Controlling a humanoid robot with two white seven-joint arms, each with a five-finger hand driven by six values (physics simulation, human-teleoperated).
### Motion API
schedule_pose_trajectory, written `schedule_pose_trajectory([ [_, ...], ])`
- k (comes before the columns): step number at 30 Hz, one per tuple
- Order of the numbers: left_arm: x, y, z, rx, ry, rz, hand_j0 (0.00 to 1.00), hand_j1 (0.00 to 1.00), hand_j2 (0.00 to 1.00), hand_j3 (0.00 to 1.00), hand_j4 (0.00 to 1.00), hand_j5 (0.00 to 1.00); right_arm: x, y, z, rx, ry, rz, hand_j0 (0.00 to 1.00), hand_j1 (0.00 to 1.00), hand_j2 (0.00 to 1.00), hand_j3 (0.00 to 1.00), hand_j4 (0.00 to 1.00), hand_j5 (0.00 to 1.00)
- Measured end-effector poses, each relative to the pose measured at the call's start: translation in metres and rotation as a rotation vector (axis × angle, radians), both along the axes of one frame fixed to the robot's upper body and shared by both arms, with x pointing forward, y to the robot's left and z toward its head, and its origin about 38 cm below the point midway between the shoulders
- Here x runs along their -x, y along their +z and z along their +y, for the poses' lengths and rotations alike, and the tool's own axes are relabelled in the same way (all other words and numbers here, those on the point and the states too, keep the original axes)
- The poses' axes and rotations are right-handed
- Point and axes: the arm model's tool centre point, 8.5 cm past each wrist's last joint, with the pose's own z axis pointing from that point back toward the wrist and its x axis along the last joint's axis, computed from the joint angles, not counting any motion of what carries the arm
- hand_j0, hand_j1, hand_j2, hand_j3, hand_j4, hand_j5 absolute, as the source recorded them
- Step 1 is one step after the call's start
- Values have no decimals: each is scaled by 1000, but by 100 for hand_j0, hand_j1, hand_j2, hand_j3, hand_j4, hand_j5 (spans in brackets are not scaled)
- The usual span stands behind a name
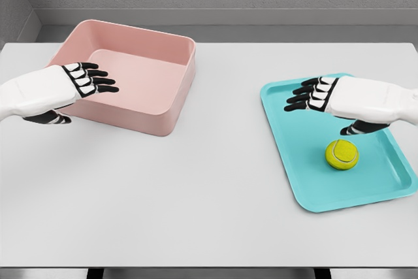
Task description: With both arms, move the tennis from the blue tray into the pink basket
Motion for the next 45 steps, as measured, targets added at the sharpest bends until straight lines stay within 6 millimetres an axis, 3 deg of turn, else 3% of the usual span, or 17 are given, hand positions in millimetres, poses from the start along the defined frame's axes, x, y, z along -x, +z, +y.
schedule_pose_trajectory([
  [6,1,1,0,-1,-2,-1,100,100,100,100,100,100,2,-4,-6,18,-13,11,100,100,100,100,100,100],
  [27,6,-3,1,-12,-7,15,100,100,100,100,100,100,12,-60,-53,205,-109,105,100,100,100,100,100,100],
  [38,11,-1,3,-27,-11,16,100,100,100,100,100,100,5,-87,-46,184,-111,98,100,100,100,100,100,100],
  [45,11,-1,4,-31,-10,18,100,100,100,100,100,100,5,-97,-51,198,-126,111,99,99,99,99,99,99],
])
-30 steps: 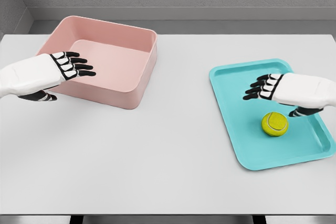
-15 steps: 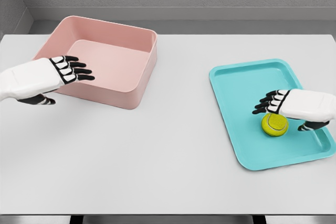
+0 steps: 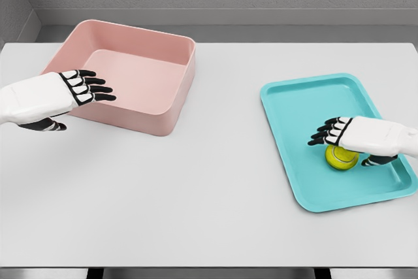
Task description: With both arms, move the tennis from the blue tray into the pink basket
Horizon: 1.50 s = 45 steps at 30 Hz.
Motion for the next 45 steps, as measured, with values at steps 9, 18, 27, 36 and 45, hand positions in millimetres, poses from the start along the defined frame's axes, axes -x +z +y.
schedule_pose_trajectory([
  [9,0,0,0,-1,0,0,100,100,100,100,100,100,3,-7,1,17,10,10,84,84,84,84,84,84],
  [18,0,0,0,0,1,1,100,100,100,100,100,100,3,-10,0,37,15,10,68,68,68,68,68,68],
  [27,0,0,0,1,0,0,100,100,100,100,100,100,3,-11,-1,43,11,9,52,52,52,52,52,52],
  [36,0,1,0,1,-2,-2,100,100,100,100,100,100,-3,-4,1,33,11,-13,38,38,38,38,38,38],
  [45,0,3,0,1,0,-7,100,100,100,100,100,100,-4,24,20,-6,62,-88,38,38,38,38,38,38],
])
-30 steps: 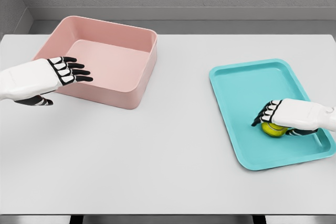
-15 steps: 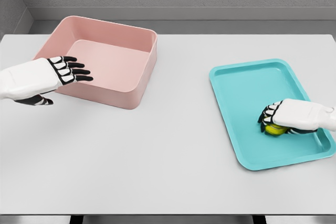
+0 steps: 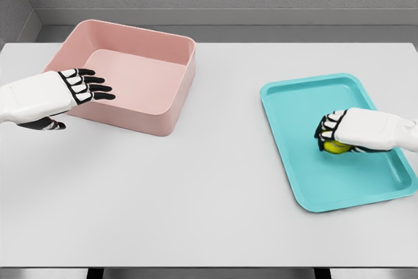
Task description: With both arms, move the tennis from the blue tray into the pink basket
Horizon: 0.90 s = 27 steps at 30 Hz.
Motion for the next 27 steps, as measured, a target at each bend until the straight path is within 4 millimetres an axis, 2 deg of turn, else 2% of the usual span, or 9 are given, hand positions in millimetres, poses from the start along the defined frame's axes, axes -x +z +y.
schedule_pose_trajectory([
  [5,1,2,-3,2,-11,-5,100,100,100,100,100,100,0,18,28,-51,71,-57,38,38,38,38,38,38],
  [9,2,3,-5,1,-18,-7,100,100,100,100,100,100,-1,25,50,-98,118,-85,36,36,36,36,36,36],
  [16,4,5,-6,-2,-22,-10,100,100,100,100,100,100,-5,24,85,-174,179,-98,35,35,35,35,35,35],
  [27,5,5,-8,-2,-29,-11,100,100,100,100,100,100,-2,5,145,-274,271,-77,34,34,34,34,34,34],
])
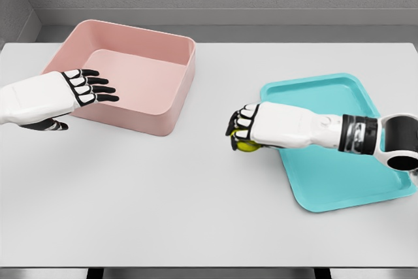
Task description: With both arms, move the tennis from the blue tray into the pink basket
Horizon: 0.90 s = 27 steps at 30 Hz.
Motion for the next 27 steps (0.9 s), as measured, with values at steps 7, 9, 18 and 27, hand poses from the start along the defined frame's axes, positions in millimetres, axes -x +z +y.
schedule_pose_trajectory([
  [7,1,-1,-1,-2,-3,2,100,100,100,100,100,100,0,-20,37,4,45,7,34,34,34,34,34,34],
  [9,2,-2,-1,-2,-5,6,100,100,100,100,100,100,1,-26,44,6,53,14,34,34,34,34,34,34],
  [18,6,-4,-4,-6,-18,12,100,100,100,100,100,100,-4,-49,62,19,53,46,35,35,35,35,35,35],
  [27,6,-2,-5,-7,-23,6,100,100,100,100,100,100,-5,-71,61,59,36,85,43,43,43,43,43,43],
])
